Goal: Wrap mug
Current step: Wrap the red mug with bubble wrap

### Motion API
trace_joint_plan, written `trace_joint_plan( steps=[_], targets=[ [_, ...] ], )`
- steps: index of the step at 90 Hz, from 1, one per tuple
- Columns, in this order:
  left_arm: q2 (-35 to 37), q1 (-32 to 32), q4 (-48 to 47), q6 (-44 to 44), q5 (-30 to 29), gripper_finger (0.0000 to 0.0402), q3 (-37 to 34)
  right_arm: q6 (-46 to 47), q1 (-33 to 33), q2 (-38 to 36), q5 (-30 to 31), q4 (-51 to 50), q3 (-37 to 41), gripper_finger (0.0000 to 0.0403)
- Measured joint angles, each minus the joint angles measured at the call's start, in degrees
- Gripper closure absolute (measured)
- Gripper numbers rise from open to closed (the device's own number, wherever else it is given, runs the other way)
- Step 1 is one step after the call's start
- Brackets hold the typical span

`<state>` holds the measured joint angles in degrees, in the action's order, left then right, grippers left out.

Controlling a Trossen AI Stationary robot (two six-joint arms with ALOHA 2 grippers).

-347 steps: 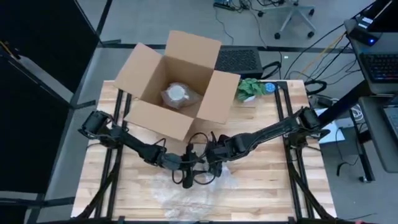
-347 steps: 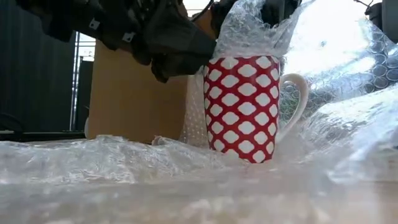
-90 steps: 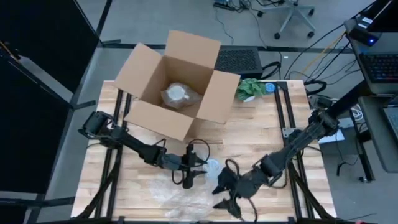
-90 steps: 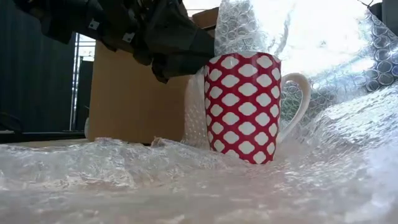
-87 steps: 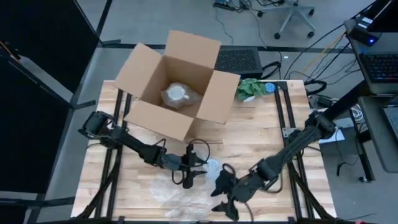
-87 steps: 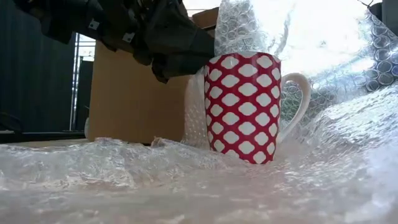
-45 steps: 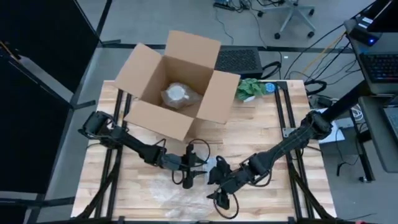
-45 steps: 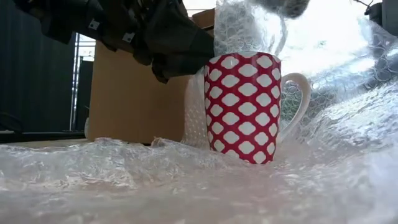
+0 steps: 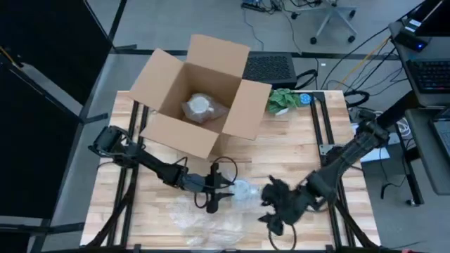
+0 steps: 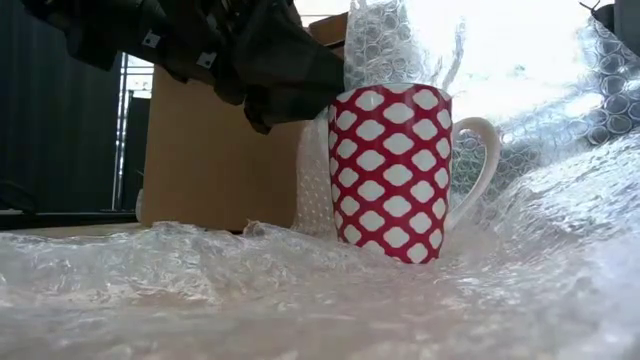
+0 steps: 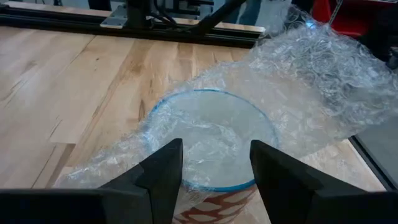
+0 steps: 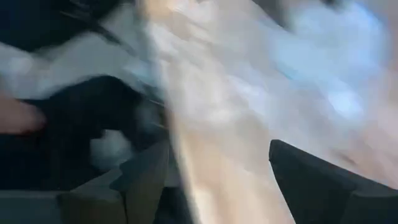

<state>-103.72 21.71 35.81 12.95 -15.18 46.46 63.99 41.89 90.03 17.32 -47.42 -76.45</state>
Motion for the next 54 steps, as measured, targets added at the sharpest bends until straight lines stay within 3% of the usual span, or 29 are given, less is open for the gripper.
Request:
trace_joint_plan(
  steps=[10, 19, 34, 54],
  targets=[
    [0.00, 0.00, 0.01, -0.02, 0.04, 0.0222, 0.00, 4.06, 2.94, 3.94, 2.22, -10.10, 0.03, 0.0138],
    [0.00, 0.00, 0.02, -0.03, 0.04, 0.0222, 0.00, 4.35, 3.64, 8.47, 2.27, -12.75, 0.03, 0.0138],
    [0.00, 0.00, 0.02, 0.02, 0.04, 0.0222, 0.00, -2.69, 1.49, 13.81, 5.36, -3.31, 0.10, 0.0138],
    [0.00, 0.00, 0.02, 0.11, 0.04, 0.0222, -0.02, -15.17, -3.78, 10.34, 8.79, 5.71, 0.10, 0.0138]
  ],
)
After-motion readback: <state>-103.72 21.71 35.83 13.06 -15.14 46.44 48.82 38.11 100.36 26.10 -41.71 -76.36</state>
